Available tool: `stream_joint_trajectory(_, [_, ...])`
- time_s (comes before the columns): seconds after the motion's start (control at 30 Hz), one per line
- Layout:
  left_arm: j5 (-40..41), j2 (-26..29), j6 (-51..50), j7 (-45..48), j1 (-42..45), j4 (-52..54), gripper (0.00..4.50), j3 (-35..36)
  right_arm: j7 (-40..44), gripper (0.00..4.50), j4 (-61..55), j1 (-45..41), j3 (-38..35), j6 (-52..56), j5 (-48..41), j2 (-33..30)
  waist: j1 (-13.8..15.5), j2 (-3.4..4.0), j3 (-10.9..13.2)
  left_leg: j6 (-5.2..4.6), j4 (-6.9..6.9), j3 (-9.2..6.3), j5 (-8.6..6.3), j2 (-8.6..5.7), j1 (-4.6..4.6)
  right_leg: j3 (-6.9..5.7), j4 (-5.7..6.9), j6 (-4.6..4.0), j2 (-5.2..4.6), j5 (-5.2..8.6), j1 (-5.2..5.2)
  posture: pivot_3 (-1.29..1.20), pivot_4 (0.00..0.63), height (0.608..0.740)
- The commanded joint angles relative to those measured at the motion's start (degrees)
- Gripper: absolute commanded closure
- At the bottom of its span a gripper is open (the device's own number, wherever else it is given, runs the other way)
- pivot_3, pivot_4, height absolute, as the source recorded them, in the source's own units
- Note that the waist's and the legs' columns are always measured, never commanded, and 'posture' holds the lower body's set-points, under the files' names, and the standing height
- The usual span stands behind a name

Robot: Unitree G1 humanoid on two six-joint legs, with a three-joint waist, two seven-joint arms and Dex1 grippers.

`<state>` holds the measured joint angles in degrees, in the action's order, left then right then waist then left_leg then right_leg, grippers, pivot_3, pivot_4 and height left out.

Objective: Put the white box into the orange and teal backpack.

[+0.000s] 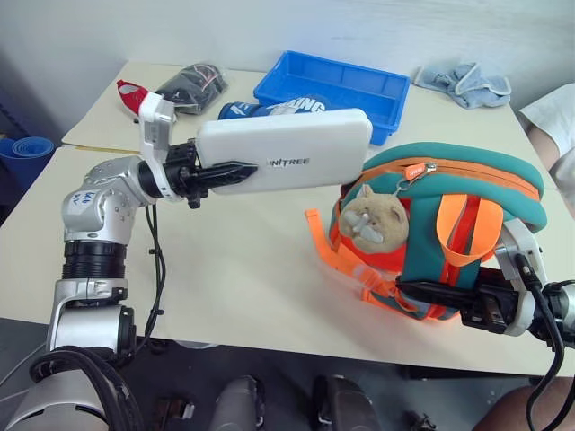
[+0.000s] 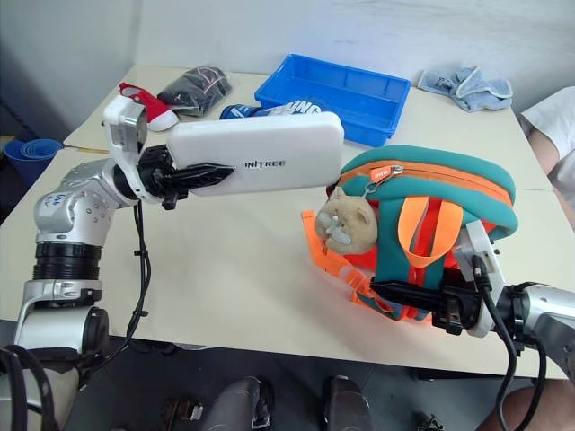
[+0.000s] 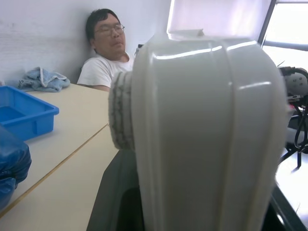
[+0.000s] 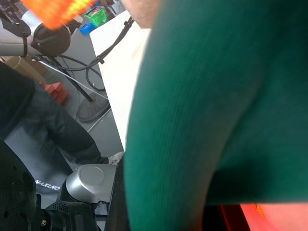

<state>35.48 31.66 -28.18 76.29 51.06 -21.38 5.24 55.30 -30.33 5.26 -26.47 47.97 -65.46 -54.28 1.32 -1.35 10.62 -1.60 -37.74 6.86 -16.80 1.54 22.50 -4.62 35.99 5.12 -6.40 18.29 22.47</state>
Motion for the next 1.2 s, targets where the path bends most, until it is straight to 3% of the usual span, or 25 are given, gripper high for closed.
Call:
stream_joint_trajectory(0.03, [1.15, -1.62, 0.42, 1.89, 1.20, 3.18, 3.23, -0.54, 0.12, 4.48, -2.06, 0.05, -1.74, 0.22, -1.29, -0.81, 0.08, -0.01, 0.01, -0.01, -0.05, -0.04, -0.01, 0.00, 0.05, -0.02, 0.00, 0.01, 0.00, -0.01, 0.00, 0.00, 0.150, 0.740])
stream_joint_trajectory(0.17, [-1.87, -3.40, 4.03, 2.60, 1.01, 3.29, 3.23, -3.13, -0.70, 4.48, -2.20, -0.54, -1.43, 0.23, -1.48, -0.51, 0.05, -0.01, 0.01, -0.04, -0.08, -0.06, -0.02, 0.00, 0.09, -0.02, -0.01, 0.02, -0.01, -0.01, 0.01, 0.00, 0.150, 0.740])
stream_joint_trajectory(0.47, [-16.66, -8.03, 17.95, 1.43, 3.51, 1.13, 3.23, -14.56, -0.58, 4.48, -1.69, -2.02, -0.68, 0.81, -1.12, -0.75, 0.17, -0.01, 0.01, -0.09, -0.16, -0.06, -0.05, -0.01, 0.11, -0.03, -0.02, 0.05, -0.01, -0.03, 0.00, 0.00, 0.150, 0.740])
stream_joint_trajectory(0.63, [-16.11, -15.61, 13.01, -4.08, 8.56, 1.25, 3.23, -15.41, 0.31, 4.48, -1.23, -2.04, -0.64, 0.57, -0.42, -0.76, 0.24, -0.01, 0.01, -0.21, -0.34, -0.15, -0.12, -0.01, 0.32, -0.11, -0.03, 0.13, -0.03, -0.07, 0.04, 0.00, 0.150, 0.740])
stream_joint_trajectory(0.9, [-21.69, -28.62, 14.44, -13.10, 17.92, -11.03, 3.23, -17.54, 0.41, 4.48, -1.12, -3.03, 1.31, -0.57, 1.33, 0.51, -0.07, -0.02, 0.01, -0.42, -0.52, -0.19, -0.18, -0.12, 0.61, -0.28, -0.13, 0.33, -0.05, -0.18, 0.15, 0.00, 0.150, 0.740])
stream_joint_trajectory(1.13, [-23.53, -33.89, 18.54, -11.21, 19.46, -18.60, 3.23, -18.26, -2.35, 4.48, -1.78, -5.57, 3.81, -0.33, 0.86, 1.47, 0.10, 0.00, 0.02, -0.41, -0.52, -0.21, -0.16, -0.08, 0.60, -0.68, -0.11, 0.33, -0.09, -0.18, 0.19, 0.00, 0.150, 0.740])
stream_joint_trajectory(1.2, [-23.62, -34.30, 18.27, -11.46, 18.56, -18.15, 2.49, -18.02, -3.11, 4.50, -1.93, -5.89, 4.03, -0.39, 0.65, 1.55, 0.13, 0.00, 0.02, -0.41, -0.53, -0.22, -0.16, -0.10, 0.63, -0.70, -0.12, 0.33, -0.11, -0.18, 0.19, 0.00, 0.150, 0.740])
